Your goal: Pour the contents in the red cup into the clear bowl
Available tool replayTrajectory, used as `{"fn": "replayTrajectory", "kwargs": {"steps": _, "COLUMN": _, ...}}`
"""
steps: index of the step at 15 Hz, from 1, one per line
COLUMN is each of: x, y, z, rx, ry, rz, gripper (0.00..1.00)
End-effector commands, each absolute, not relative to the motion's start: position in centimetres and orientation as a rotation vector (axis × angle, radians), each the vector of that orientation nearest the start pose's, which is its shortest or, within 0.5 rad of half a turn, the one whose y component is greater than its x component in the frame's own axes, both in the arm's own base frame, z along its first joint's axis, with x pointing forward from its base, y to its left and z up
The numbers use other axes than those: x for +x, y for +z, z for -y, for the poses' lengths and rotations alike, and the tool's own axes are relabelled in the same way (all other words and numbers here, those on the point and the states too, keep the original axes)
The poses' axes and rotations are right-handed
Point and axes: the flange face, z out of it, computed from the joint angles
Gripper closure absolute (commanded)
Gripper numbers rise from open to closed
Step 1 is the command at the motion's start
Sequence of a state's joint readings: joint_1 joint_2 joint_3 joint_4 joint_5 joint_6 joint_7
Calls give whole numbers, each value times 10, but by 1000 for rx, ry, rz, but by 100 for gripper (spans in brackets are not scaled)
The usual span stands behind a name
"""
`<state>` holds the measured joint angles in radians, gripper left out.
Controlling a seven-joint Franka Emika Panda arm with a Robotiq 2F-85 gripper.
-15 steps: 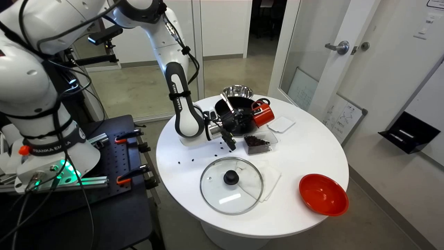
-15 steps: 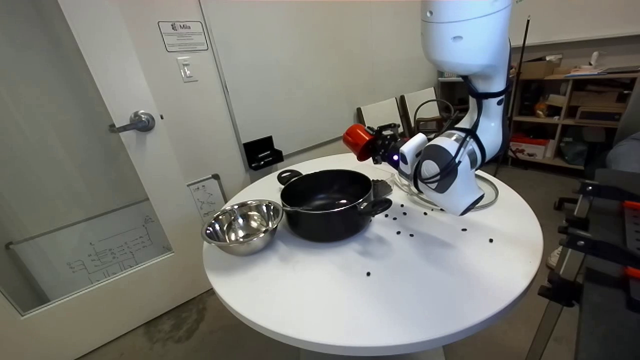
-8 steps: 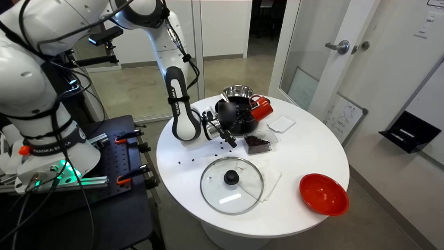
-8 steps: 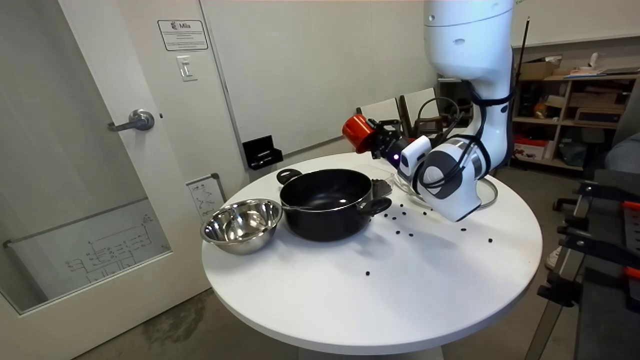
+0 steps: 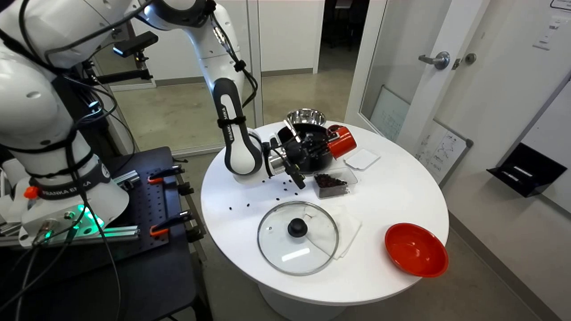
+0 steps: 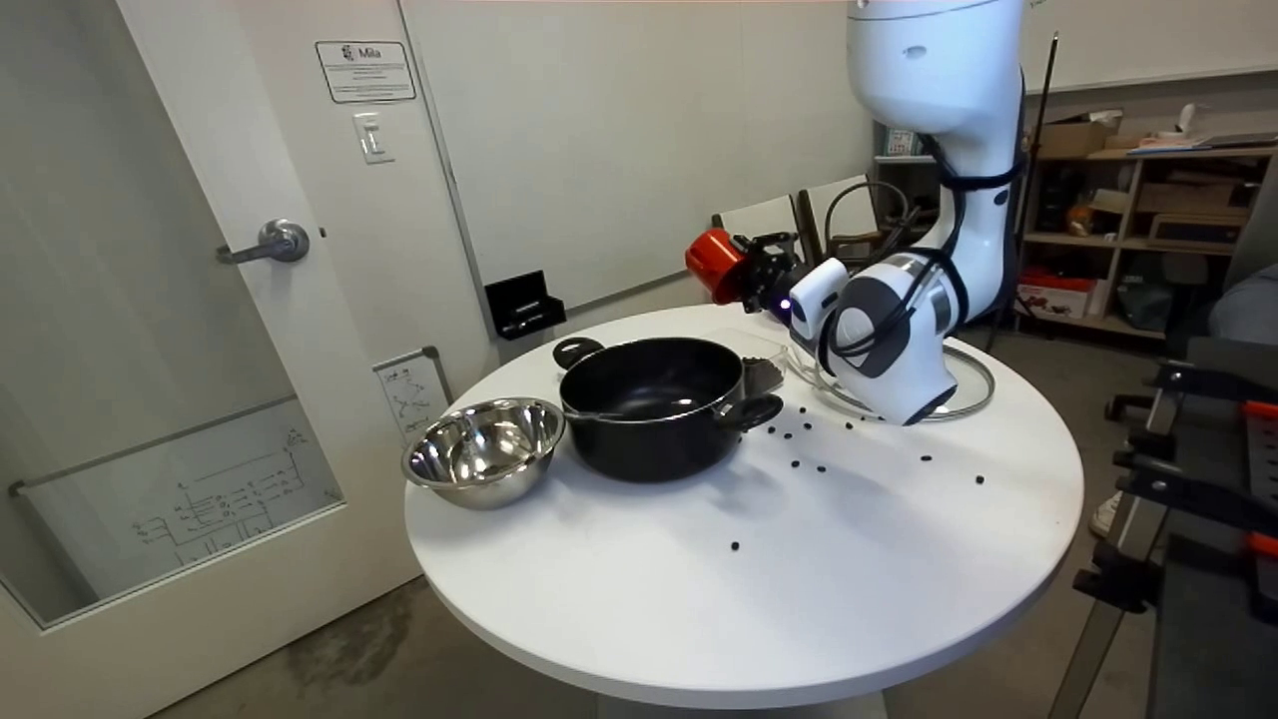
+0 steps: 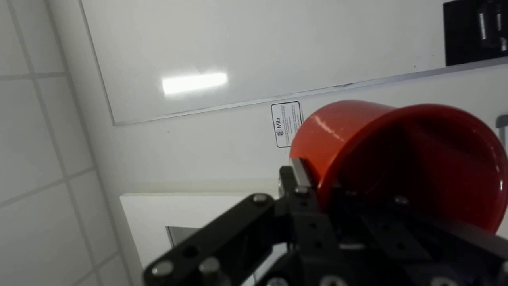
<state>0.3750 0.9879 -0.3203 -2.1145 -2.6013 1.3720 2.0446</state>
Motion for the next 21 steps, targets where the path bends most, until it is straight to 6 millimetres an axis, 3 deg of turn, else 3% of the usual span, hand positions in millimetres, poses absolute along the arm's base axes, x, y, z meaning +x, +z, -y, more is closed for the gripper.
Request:
{"fn": "replayTrajectory", "kwargs": {"steps": 1, "x": 546, "y": 74, "z": 43, "rx": 1242, "ry": 1263, "rz": -683, "gripper": 98}}
{"fn": "replayTrajectory", "kwargs": {"steps": 5, "x": 553, "y": 133, "z": 43, "rx": 1371, "ry": 1279, "rz": -663, "gripper": 98}}
{"fn": "replayTrajectory", "kwargs": {"steps": 7, "x": 546, "y": 163, "z": 37, "rx": 1485, "ry": 1272, "rz": -659, "gripper": 98}}
{"fn": "replayTrajectory", "kwargs": {"steps": 9, "x": 547, "y": 190, "z": 20, "rx": 1585, "ry": 1280, "rz": -658, "gripper": 98}}
{"fn": "replayTrajectory", "kwargs": {"steps": 11, "x": 542, "y": 211, "z": -12, "rx": 1692, "ry": 1311, "rz": -661, "gripper": 98}}
{"fn": "replayTrajectory", "kwargs": {"steps": 15, "x": 523, "y": 260, "z": -58, "rx": 1918, "ry": 1314, "rz": -661, "gripper": 98}}
{"fn": "replayTrajectory", "kwargs": {"steps": 17, "x": 517, "y": 282, "z": -40, "rx": 2023, "ry": 1251, "rz": -637, "gripper": 98}}
{"fn": "replayTrajectory", "kwargs": {"steps": 21, "x": 504, "y": 328, "z": 56, "rx": 2181, "ry": 986, "rz": -541, "gripper": 98}}
